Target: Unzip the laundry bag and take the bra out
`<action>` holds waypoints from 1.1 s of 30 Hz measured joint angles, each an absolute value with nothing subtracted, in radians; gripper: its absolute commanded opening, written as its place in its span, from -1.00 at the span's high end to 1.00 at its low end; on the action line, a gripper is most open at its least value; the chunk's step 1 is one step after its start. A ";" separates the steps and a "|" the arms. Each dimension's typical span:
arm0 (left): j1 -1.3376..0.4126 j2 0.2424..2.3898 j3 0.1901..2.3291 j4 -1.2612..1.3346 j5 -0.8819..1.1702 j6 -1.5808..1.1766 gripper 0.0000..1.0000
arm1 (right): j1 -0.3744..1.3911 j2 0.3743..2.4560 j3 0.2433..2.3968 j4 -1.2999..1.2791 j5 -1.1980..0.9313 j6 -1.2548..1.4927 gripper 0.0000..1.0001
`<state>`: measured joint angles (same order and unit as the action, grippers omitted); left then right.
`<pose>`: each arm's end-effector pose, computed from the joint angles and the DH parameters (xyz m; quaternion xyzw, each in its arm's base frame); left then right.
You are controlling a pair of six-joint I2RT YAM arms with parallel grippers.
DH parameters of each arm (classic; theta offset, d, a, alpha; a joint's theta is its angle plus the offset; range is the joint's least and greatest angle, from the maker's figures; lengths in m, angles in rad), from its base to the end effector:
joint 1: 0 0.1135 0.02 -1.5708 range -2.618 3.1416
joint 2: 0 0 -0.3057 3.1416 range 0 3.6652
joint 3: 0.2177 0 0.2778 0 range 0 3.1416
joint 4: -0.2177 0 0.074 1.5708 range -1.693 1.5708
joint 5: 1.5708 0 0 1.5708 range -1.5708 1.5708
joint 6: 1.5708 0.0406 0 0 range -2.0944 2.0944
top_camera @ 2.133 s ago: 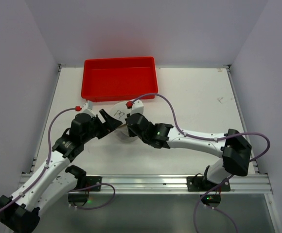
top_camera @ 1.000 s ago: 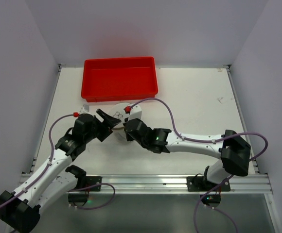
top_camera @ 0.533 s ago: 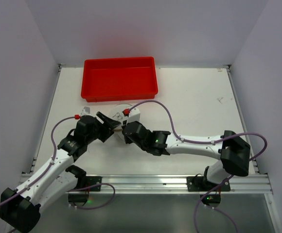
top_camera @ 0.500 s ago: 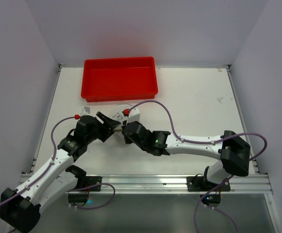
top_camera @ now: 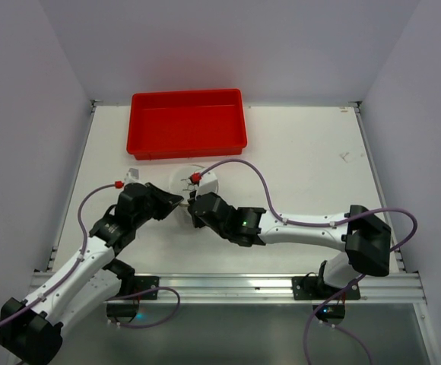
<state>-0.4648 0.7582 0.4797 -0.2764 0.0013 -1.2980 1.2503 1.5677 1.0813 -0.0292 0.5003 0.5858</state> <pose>0.1544 -0.0775 0.2464 -0.3533 0.7991 -0.3757 0.3089 0.1389 0.3567 0.2914 -0.1552 0.8320 0.2576 0.4662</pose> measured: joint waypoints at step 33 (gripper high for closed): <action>-0.465 0.729 0.582 -0.291 0.089 -0.923 1.00 | 1.092 1.264 0.855 -0.102 0.432 0.519 1.00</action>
